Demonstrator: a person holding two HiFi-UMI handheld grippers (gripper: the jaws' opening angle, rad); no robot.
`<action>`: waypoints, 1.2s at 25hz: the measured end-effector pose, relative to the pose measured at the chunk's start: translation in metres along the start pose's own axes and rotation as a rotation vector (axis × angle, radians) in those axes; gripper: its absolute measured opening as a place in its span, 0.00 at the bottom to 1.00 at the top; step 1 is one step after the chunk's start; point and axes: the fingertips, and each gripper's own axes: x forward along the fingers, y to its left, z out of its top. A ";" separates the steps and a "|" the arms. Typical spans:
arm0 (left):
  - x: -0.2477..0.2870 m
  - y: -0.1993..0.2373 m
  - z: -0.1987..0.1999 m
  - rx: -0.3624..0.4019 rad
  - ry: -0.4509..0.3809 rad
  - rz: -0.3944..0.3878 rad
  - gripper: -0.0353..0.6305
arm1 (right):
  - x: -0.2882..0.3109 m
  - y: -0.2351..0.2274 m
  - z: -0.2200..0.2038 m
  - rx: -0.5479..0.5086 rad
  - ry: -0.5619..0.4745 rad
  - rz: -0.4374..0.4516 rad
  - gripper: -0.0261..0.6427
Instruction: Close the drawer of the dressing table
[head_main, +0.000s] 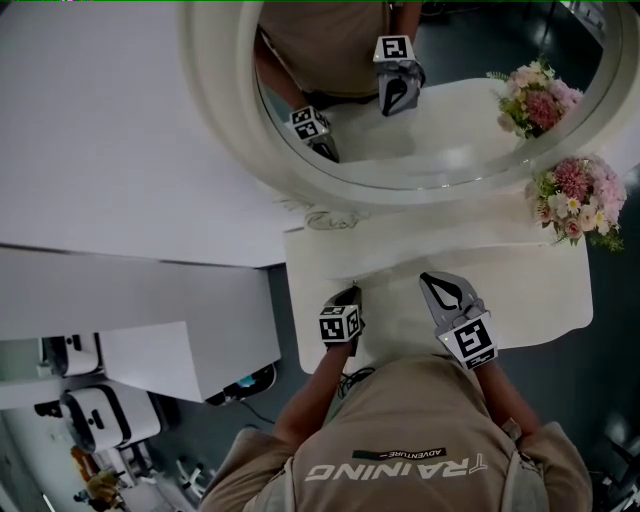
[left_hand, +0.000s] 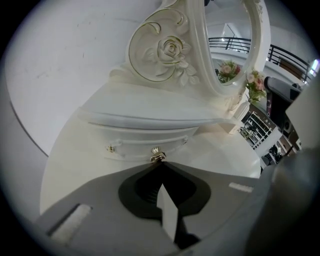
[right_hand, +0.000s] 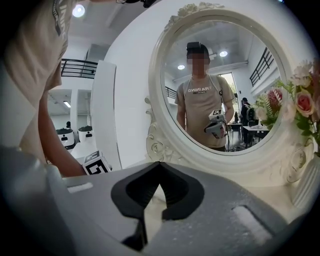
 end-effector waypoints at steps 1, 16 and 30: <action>0.001 0.001 0.002 -0.001 -0.002 -0.001 0.08 | 0.001 -0.001 0.000 0.004 0.001 0.001 0.04; 0.004 0.000 0.014 -0.001 -0.032 -0.024 0.08 | 0.006 -0.001 0.010 -0.016 -0.009 0.015 0.04; -0.082 -0.045 0.034 0.104 -0.244 -0.107 0.08 | -0.013 0.038 0.008 -0.012 -0.012 0.052 0.04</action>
